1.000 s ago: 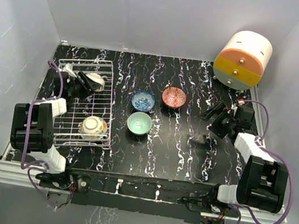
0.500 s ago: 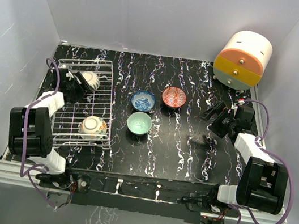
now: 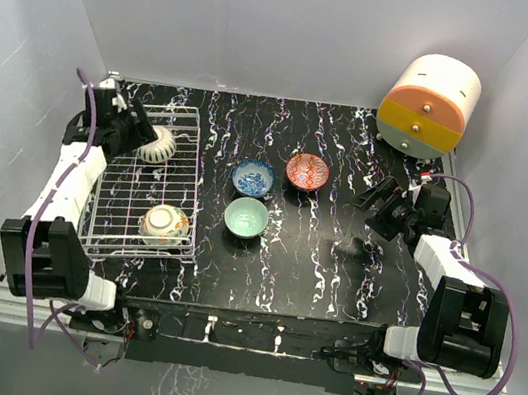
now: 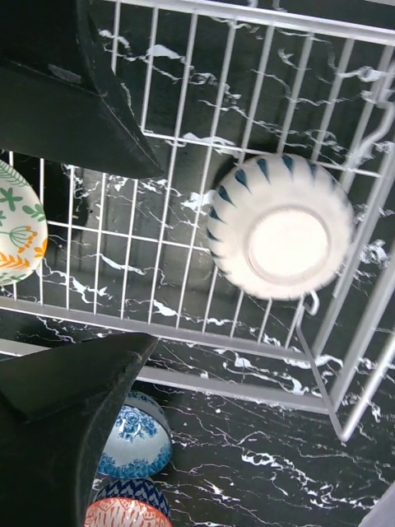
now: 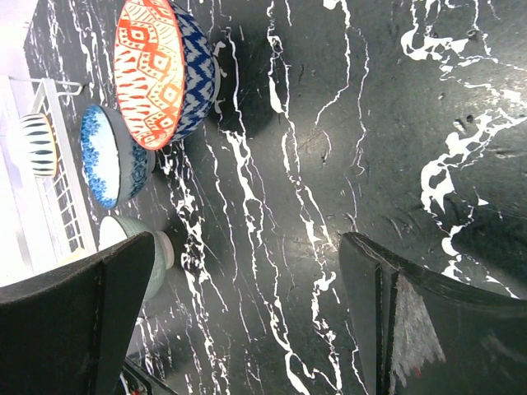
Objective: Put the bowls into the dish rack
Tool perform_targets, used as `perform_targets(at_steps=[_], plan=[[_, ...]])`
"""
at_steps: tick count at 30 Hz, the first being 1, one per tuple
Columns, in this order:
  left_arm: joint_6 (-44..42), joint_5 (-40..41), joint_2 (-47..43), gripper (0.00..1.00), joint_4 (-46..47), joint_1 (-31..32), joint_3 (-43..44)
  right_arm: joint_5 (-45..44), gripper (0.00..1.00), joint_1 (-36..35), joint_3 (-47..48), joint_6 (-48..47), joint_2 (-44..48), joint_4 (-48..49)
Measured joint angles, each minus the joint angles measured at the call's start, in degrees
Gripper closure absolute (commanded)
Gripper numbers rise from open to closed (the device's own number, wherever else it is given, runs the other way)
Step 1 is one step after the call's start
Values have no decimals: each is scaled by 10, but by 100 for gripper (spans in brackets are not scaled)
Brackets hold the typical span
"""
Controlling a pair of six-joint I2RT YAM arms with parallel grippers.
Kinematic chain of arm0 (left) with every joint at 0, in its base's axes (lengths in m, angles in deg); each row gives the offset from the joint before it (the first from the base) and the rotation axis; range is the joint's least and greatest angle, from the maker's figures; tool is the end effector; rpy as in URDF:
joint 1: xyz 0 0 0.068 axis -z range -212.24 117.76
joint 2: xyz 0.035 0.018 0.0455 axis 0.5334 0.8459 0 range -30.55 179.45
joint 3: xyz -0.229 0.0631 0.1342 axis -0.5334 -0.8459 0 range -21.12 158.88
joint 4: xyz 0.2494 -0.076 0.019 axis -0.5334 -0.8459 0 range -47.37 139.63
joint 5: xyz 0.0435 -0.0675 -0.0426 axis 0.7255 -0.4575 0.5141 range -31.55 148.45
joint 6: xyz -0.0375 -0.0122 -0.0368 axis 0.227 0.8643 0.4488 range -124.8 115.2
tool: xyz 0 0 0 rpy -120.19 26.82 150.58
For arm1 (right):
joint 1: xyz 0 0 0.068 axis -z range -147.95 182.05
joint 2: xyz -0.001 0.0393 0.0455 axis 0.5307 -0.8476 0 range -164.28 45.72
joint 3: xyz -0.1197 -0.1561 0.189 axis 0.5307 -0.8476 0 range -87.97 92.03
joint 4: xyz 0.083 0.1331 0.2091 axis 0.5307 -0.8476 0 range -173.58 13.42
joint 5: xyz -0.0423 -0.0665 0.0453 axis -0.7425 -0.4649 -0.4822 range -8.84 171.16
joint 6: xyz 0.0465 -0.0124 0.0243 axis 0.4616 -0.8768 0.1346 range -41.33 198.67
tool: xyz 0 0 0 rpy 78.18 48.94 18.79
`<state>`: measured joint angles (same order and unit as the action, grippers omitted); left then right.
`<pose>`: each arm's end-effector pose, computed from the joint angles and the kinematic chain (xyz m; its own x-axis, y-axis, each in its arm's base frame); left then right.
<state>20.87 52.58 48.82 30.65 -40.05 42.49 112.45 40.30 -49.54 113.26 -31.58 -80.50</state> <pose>0.3108 0.0389 0.3018 -0.4863 -0.5017 -0.7154 -0.2914 0.8650 -0.4085 0.2669 -0.0201 0.1931 -0.6979 0.5914 -0.4038 0.1722 0.6860 0.7070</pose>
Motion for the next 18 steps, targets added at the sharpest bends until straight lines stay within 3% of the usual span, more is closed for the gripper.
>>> perform_targets(at_steps=[9,18], plan=[[-87,125,146,27,-34,119,176,17,2,0,0,5,0,12],[-147,244,235,27,-21,148,200,31,2,0,-16,9,-17,25]])
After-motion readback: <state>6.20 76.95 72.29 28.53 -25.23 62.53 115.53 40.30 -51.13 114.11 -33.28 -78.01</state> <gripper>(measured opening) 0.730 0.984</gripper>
